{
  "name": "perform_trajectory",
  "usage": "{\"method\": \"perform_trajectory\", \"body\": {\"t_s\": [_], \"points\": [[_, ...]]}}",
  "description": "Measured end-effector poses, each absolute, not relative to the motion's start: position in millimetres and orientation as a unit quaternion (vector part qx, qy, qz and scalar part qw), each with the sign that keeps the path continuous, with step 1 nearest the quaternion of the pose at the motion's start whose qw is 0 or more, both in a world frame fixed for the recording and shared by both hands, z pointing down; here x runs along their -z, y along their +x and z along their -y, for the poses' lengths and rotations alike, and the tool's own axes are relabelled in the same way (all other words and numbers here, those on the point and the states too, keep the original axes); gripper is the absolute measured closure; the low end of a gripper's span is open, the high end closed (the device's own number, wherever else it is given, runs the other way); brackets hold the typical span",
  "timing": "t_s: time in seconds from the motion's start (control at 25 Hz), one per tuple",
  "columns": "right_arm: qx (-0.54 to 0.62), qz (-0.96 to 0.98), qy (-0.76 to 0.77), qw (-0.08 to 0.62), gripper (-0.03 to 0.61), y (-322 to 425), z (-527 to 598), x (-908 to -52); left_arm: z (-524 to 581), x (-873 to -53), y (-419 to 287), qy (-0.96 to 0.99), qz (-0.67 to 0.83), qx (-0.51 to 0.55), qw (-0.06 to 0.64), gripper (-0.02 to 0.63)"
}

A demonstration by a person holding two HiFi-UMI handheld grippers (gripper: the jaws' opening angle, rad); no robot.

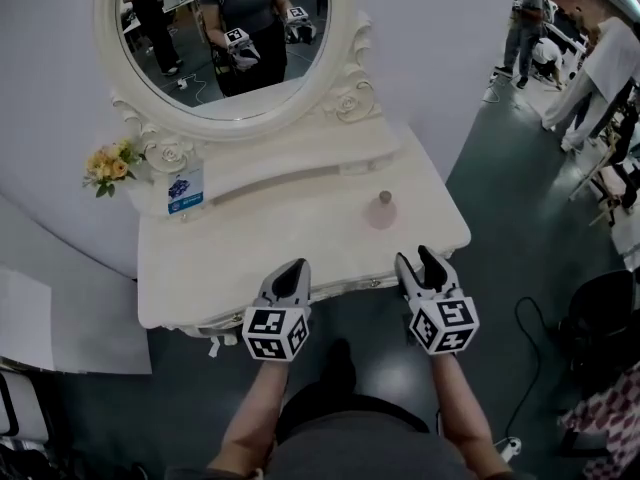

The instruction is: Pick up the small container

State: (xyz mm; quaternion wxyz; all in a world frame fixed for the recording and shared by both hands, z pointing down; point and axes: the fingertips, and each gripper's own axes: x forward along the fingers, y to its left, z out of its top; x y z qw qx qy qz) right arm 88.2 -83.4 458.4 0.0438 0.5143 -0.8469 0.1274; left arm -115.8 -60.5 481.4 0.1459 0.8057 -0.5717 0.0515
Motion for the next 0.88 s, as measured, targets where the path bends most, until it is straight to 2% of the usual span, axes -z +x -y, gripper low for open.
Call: {"method": "perform_trajectory", "body": {"t_s": [0.88], "points": [[-0.136, 0.835, 0.528, 0.077, 0.354, 62, 180, -482, 152, -501, -135, 0.816, 0.549, -0.052, 0.174, 0.606]]}}
